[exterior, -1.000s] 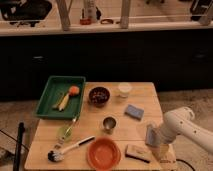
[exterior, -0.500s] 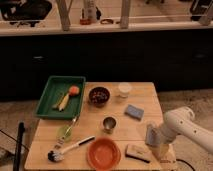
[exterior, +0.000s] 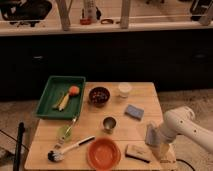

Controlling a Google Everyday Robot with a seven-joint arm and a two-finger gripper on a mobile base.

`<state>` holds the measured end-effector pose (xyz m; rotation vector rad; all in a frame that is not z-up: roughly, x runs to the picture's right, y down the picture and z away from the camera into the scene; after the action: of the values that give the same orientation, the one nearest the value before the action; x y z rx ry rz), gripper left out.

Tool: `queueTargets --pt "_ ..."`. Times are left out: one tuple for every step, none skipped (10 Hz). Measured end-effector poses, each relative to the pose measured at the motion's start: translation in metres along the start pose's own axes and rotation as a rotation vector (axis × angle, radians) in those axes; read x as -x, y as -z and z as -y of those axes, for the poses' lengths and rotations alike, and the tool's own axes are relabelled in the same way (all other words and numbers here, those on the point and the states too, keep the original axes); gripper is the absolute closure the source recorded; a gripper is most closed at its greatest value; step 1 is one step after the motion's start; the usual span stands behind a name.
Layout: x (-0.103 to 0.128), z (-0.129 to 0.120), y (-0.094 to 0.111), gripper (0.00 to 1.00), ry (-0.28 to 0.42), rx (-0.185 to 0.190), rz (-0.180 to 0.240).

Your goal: Place towel in red bowl

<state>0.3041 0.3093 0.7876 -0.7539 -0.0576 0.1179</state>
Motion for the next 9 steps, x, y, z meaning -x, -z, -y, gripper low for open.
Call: queueTargets --pt "-0.0002 0.0 0.0 0.41 0.0 0.001 0.003" --pt "0.0002 -0.0002 0.0002 0.5 -0.001 0.002 0.004" --pt "0.0 0.0004 0.0008 0.59 0.0 0.0 0.002" --pt "0.0001 0.0017 0.0039 0.72 0.0 -0.003 0.002" --pt "0.0 0.0028 0.0069 0.82 -0.001 -0.006 0.003" --pt "-0.0004 0.0029 0.0094 0.9 -0.002 -0.006 0.003" --pt "-0.0006 -0.0011 0.0092 0.98 0.0 0.003 0.002" --pt "-0.0004 -0.0019 0.0094 1.0 0.001 0.004 0.002" --pt "-0.001 -0.0029 0.0092 1.0 0.0 0.007 0.001"
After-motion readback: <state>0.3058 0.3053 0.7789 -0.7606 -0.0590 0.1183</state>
